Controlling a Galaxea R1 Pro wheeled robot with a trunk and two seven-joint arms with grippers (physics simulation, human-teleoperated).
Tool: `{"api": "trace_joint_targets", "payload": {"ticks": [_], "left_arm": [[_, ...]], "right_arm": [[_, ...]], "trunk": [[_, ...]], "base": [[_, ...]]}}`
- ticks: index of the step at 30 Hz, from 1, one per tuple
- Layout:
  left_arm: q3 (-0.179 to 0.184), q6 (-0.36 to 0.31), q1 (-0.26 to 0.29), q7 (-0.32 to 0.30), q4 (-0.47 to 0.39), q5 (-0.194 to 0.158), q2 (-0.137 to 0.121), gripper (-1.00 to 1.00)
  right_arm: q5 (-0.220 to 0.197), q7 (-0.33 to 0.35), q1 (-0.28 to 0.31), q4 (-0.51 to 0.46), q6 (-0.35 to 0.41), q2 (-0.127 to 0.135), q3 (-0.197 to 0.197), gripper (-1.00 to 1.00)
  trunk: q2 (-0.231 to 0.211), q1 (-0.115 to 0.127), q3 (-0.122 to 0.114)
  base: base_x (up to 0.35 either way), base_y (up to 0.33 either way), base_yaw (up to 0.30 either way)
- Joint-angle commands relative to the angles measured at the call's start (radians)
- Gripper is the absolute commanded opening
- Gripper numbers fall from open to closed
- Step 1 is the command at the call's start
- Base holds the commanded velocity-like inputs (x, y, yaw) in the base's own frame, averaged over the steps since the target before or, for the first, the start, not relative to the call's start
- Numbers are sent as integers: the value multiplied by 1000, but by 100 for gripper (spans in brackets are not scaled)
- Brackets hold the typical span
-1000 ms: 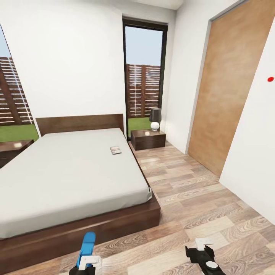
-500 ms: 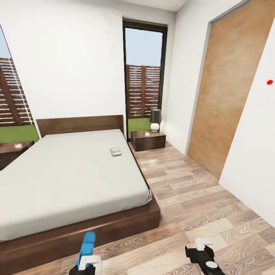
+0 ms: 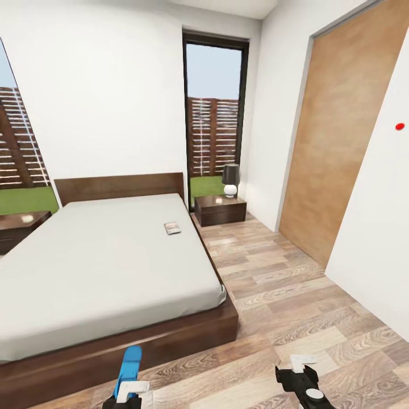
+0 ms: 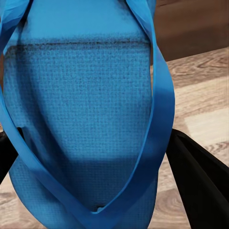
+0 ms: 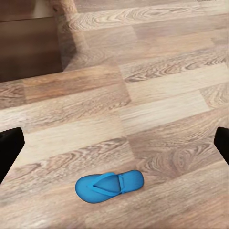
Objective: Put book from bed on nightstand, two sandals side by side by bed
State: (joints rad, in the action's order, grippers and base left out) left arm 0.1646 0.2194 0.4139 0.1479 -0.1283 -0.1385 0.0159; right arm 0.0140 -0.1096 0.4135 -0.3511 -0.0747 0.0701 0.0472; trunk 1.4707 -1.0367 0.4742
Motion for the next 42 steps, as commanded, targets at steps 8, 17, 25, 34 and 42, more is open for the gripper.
{"api": "trace_joint_targets", "payload": {"ticks": [8,17,25,34,42], "left_arm": [[9,9,-3,4,1,-10,0,-100],[9,9,-3,4,1,-10,1,-100],[9,9,-3,4,1,-10,0,-100],[9,9,-3,4,0,-10,0,-100],[9,9,-3,4,1,-10,0,-100]], "right_arm": [[1,-5,1,1,-2,0,5,100],[1,-5,1,0,-2,0,6,100],[1,-5,1,1,-2,0,6,100],[1,-5,1,0,-2,0,9,100],[1,-5,1,0,-2,0,12,100]], "trunk": [[-56,31,-24],[-119,65,-52],[-175,96,-77],[-238,131,-106],[-294,161,-131]], "base": [[0,0,0],[0,0,0],[0,0,0],[0,0,0],[0,0,0]]}}
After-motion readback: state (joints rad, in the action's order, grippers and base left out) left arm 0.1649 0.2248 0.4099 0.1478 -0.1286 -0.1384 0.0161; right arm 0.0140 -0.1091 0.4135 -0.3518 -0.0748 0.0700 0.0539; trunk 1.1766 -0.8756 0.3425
